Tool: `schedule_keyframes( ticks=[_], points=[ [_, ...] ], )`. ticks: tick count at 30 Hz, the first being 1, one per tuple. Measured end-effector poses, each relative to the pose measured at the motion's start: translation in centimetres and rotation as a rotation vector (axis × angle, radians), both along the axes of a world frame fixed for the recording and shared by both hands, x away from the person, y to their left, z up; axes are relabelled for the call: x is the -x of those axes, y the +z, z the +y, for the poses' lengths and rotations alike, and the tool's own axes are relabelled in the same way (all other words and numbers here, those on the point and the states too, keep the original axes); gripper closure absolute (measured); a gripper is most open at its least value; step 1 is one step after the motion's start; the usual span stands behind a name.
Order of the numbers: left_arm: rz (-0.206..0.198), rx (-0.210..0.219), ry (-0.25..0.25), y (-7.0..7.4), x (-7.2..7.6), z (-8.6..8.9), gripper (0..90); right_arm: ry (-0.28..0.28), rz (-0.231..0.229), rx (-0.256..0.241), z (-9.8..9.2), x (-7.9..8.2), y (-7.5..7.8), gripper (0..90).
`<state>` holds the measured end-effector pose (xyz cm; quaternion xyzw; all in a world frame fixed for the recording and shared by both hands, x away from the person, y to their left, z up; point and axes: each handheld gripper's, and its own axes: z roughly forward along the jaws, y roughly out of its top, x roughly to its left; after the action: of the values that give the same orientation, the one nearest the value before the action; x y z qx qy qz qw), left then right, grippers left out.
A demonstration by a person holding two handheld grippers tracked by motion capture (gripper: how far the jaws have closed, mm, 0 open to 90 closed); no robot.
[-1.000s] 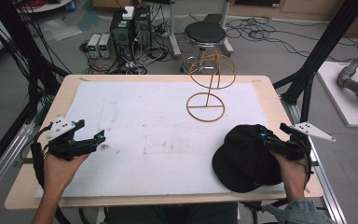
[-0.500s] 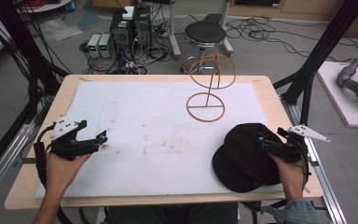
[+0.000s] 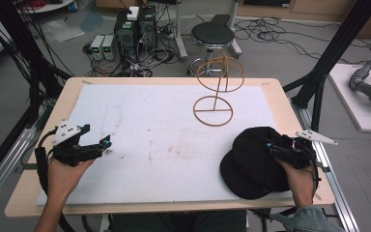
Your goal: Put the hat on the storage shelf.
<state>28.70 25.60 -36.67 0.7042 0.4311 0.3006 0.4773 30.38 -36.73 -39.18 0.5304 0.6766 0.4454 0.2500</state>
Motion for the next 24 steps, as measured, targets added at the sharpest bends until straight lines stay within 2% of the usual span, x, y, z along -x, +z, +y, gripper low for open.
schedule_keyframes(
  ticks=[11, 17, 24],
  points=[
    [-0.003, 0.001, -0.004, 0.0, -0.01, -0.04, 18.9, 0.001, 0.028, 0.002, 0.23, -0.01, -0.17, 44.4],
    [-0.005, -0.004, -0.007, 0.05, 0.02, -0.05, 19.0, 0.007, 0.026, 0.021, 0.37, 0.08, -0.17, 56.2],
    [-0.011, 0.001, -0.001, 0.18, 0.09, 0.1, 19.1, 0.01, 0.022, -0.014, 0.29, 0.26, 0.06, 65.3]
  ],
)
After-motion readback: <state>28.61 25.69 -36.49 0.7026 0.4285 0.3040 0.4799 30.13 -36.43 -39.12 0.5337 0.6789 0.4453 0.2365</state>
